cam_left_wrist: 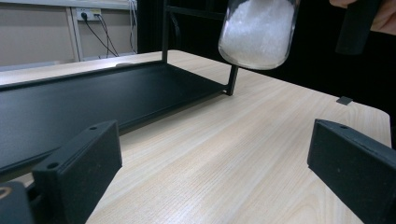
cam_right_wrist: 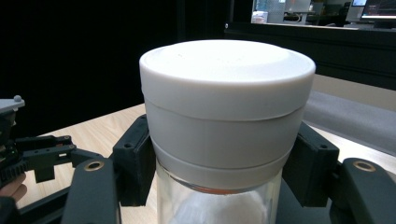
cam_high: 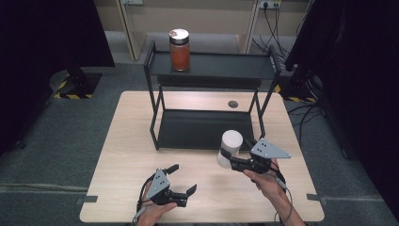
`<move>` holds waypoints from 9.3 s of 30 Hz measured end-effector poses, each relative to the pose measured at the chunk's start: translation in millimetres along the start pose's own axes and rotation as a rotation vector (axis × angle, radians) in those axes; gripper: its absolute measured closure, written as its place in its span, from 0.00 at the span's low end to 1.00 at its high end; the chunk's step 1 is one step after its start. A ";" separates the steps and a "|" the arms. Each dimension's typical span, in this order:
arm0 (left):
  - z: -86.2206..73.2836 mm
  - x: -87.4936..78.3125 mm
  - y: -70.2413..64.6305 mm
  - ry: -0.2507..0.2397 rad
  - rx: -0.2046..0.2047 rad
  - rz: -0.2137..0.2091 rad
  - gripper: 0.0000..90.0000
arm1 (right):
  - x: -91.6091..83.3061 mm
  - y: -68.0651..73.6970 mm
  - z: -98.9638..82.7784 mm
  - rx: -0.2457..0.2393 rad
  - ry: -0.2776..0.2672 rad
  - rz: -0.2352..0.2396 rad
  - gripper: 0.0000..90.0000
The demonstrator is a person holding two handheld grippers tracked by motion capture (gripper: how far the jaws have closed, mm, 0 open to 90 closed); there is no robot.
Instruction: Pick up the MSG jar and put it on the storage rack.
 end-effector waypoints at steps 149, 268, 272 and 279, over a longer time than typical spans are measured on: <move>0.6 -2.3 3.3 -0.009 0.006 -0.002 0.02 | 23.7 -46.9 261.7 0.069 -0.007 -0.125 0.39; 0.6 -1.7 0.8 -0.010 0.021 -0.007 0.02 | 29.5 -36.7 216.4 0.121 -0.065 -0.197 0.00; 0.6 -1.7 1.0 -0.011 0.019 -0.007 0.02 | 26.8 -36.6 207.9 0.113 -0.069 -0.173 0.00; 0.4 -1.5 1.0 -0.011 0.017 -0.006 0.02 | 20.6 -33.1 195.5 0.088 -0.071 -0.152 0.00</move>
Point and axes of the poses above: each handheld gripper's, and its own axes: x roughly forward along the jaws, z roughly out of its top, y roughly to its left, the point moved 3 cm from there along x, roughly forward along the jaws, and after that the axes turned 14 degrees about y, right-handed, at the moved point
